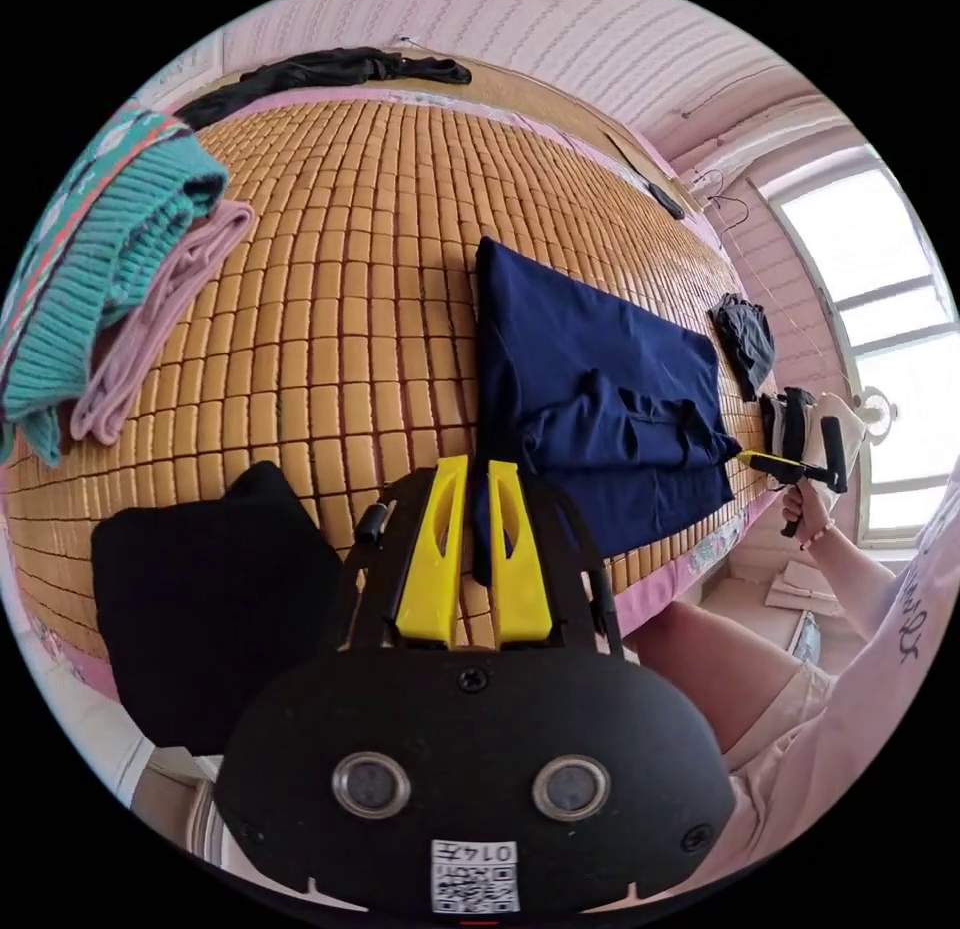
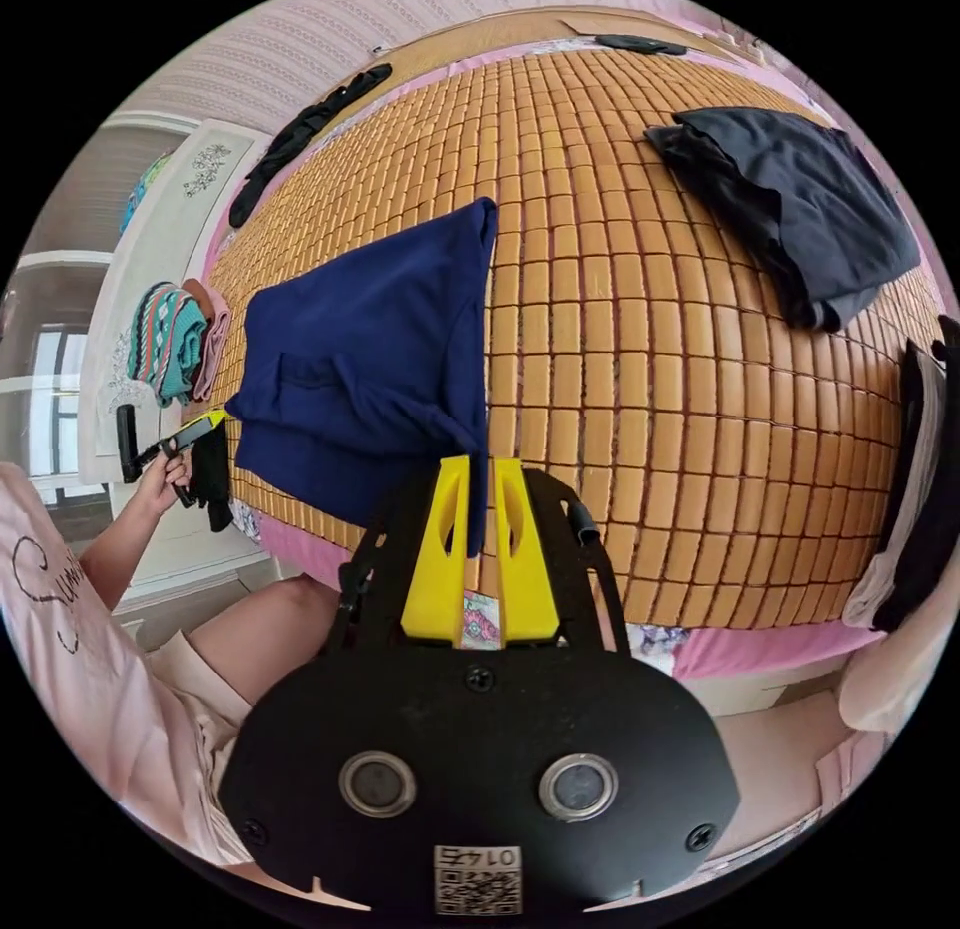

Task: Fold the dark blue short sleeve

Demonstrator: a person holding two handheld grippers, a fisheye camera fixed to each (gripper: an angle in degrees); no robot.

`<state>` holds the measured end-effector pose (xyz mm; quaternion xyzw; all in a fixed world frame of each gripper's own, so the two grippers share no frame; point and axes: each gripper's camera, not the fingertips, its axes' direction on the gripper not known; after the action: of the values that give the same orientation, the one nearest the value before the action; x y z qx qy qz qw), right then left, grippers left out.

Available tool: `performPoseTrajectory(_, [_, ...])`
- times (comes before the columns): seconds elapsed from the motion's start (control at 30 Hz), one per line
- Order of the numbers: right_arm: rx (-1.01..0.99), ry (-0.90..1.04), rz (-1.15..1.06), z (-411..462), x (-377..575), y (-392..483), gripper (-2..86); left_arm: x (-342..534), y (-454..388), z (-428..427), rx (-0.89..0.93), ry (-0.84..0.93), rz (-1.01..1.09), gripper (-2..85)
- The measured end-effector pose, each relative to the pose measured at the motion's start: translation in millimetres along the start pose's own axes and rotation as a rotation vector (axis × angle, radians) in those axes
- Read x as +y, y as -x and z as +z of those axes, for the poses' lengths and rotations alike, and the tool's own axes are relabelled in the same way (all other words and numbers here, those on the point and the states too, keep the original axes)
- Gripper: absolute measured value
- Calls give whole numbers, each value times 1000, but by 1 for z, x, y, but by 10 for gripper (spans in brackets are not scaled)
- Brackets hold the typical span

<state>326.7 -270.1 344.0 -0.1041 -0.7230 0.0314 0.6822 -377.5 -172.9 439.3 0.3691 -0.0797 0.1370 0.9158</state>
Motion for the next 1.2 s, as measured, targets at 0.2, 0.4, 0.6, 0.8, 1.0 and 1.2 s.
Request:
performPoseTrajectory(0.2, [-42, -58, -250, 11, -50, 88, 68, -32, -67, -9, 12, -92, 144, 60])
performPoseTrajectory(0.4, [18, 21, -212, 69, -81, 120, 40, -53, -109, 90, 115, 105, 163, 44])
performPoseTrajectory(0.6, [-146, 3, -249, 48, -63, 110, 1, -23, -108, 69, 191, 61, 200, -8])
performPoseTrajectory(0.8, [-194, 211, -409, 43, -19, 129, 33, 60, -124, 43, 259, 198, 288, -10])
performPoseTrajectory(1.0, [-137, 360, -317, 51, 3, 130, 70, 114, -126, 50, 206, 337, 181, -10])
performPoseTrajectory(1.2, [64, 126, -448, 45, -78, 192, 4, 89, -211, 50, 128, 134, 398, -10])
